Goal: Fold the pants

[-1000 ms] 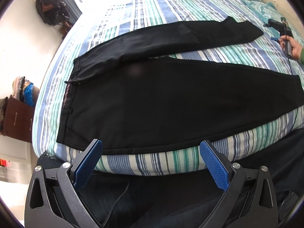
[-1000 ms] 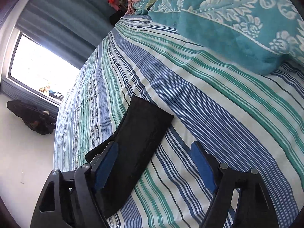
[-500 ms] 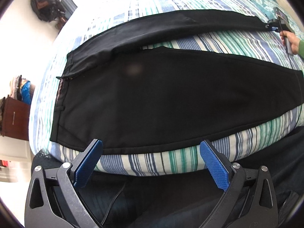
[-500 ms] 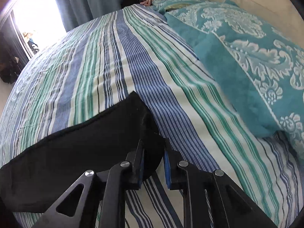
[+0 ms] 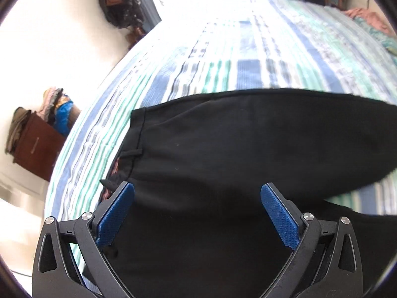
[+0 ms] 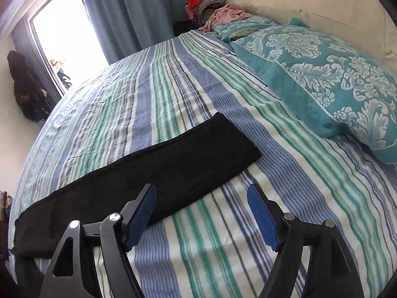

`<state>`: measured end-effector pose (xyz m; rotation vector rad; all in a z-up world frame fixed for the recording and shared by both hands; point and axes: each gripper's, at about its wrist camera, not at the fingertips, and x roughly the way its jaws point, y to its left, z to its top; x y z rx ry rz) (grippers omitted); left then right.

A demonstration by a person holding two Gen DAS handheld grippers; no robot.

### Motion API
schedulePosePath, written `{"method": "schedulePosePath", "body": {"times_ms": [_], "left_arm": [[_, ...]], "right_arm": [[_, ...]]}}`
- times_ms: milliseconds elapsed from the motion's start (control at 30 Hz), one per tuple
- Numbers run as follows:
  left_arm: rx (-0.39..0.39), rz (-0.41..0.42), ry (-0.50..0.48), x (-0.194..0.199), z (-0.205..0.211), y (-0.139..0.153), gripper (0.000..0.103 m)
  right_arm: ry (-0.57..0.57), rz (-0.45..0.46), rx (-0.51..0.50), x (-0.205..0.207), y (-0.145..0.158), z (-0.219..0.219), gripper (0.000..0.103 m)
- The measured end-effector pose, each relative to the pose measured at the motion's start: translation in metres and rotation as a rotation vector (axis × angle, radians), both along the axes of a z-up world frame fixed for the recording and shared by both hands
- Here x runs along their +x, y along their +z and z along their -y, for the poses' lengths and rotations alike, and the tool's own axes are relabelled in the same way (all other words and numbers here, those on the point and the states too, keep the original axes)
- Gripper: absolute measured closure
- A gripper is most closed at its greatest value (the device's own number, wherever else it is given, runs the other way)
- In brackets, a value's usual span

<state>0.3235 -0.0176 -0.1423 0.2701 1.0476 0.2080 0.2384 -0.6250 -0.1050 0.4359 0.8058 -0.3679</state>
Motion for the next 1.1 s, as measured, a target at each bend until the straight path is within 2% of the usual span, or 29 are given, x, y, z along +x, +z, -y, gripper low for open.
{"method": "schedulePosePath", "body": {"times_ms": [33,67,100,167,233,300,367,400,433,500,600,667,700,733,833,900,967,1033,1100], "left_arm": [[0.043,-0.044,0.023,0.011,-0.007,-0.022,0.000],[-0.002,-0.081,0.006,0.016,-0.014,-0.038,0.000],[-0.043,-0.073,0.004,0.015,-0.021,-0.041,0.000],[-0.083,-0.050,-0.002,0.010,-0.026,-0.031,0.000],[-0.078,-0.025,-0.014,0.000,-0.026,-0.015,0.001],[-0.073,-0.008,-0.040,-0.016,-0.024,-0.002,0.001],[-0.084,0.006,-0.073,-0.039,-0.024,0.011,0.001],[-0.090,0.006,-0.081,-0.050,-0.024,0.015,0.001],[-0.099,0.003,-0.080,-0.063,-0.026,0.017,0.001],[-0.130,-0.004,-0.072,-0.089,-0.029,0.017,0.001],[-0.118,-0.050,-0.043,-0.116,-0.035,-0.006,0.001],[-0.095,-0.135,0.008,-0.128,-0.043,-0.034,0.000],[-0.138,-0.141,0.033,-0.134,-0.051,-0.041,0.000],[-0.175,-0.116,0.055,-0.139,-0.058,-0.038,0.000],[-0.200,-0.140,0.059,-0.132,-0.062,-0.028,0.001],[-0.238,-0.089,0.032,-0.120,-0.064,-0.009,0.001],[-0.248,-0.018,0.013,-0.091,-0.066,0.017,0.001],[-0.274,0.038,0.027,-0.054,-0.070,0.038,0.001],[-0.304,0.064,0.026,-0.009,-0.074,0.046,0.001]], "right_arm": [[0.007,0.014,0.036,-0.015,0.001,-0.006,0.021],[0.013,0.021,0.076,-0.031,0.001,-0.014,0.021],[0.018,0.019,0.121,-0.047,-0.002,-0.022,0.021],[0.028,0.011,0.239,-0.083,-0.009,-0.027,0.021],[0.012,-0.007,0.365,-0.120,-0.021,-0.026,0.021],[-0.061,-0.046,0.439,-0.150,-0.038,-0.004,0.021],[-0.207,-0.109,0.382,-0.180,-0.050,0.031,0.021],[-0.263,-0.111,0.330,-0.195,-0.050,0.046,0.030],[-0.284,-0.083,0.323,-0.206,-0.048,0.057,0.037],[-0.373,-0.137,0.246,-0.218,-0.036,0.059,0.029],[-0.273,-0.055,0.249,-0.220,-0.014,0.027,0.028],[-0.180,-0.029,0.225,-0.214,-0.001,-0.012,0.026],[-0.134,-0.014,0.220,-0.212,0.003,-0.034,0.023],[-0.096,-0.002,0.210,-0.208,0.006,-0.056,0.022],[0.002,0.035,0.170,-0.202,0.014,-0.123,0.020],[0.062,0.061,0.143,-0.199,0.012,-0.167,0.017],[0.131,0.067,0.076,-0.193,0.004,-0.207,0.016],[0.222,0.011,0.002,-0.181,-0.004,-0.239,0.016],[0.302,0.005,-0.063,-0.171,-0.005,-0.260,0.016]]}}
